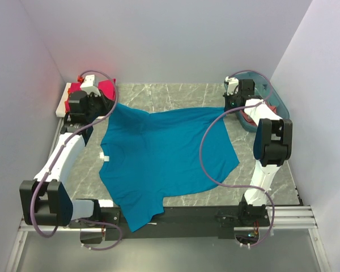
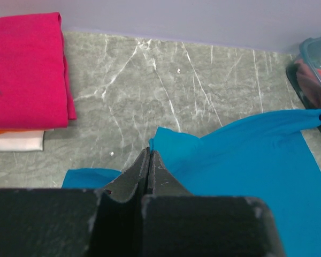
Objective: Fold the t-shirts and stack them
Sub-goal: Fold the tshirt
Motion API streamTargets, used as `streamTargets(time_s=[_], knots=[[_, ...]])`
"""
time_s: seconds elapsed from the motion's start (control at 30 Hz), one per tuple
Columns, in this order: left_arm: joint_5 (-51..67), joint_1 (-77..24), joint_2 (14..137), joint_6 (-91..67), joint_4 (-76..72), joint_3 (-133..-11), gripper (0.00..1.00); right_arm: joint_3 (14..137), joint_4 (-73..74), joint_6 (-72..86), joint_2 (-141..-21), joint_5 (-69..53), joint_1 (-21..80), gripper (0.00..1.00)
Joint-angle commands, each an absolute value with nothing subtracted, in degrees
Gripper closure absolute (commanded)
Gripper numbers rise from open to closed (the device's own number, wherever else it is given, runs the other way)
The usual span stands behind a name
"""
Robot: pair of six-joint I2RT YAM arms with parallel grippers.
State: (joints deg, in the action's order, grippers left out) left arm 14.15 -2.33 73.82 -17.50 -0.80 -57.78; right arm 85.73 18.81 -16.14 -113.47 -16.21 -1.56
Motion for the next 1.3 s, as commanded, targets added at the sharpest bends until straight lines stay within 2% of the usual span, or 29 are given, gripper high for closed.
streamTargets(time_s=[0.0,0.87,1.27], knots=[[15.3,-2.1,70.2,-17.8,-1.1,-56.3,1.0,84.8,16.7,-16.6,-110.0,-16.9,-2.4,1.0],[16.8,-2.1,60.2,-18.5,4.6,-48.1,1.0,77.0,14.4,-18.7,-105.3,-18.5,-3.3,1.0],[17.0,-2.1,59.2,-18.4,5.6,-47.0,1.0,74.1,14.4,-20.8,-103.9,-19.2,-3.5,1.0]])
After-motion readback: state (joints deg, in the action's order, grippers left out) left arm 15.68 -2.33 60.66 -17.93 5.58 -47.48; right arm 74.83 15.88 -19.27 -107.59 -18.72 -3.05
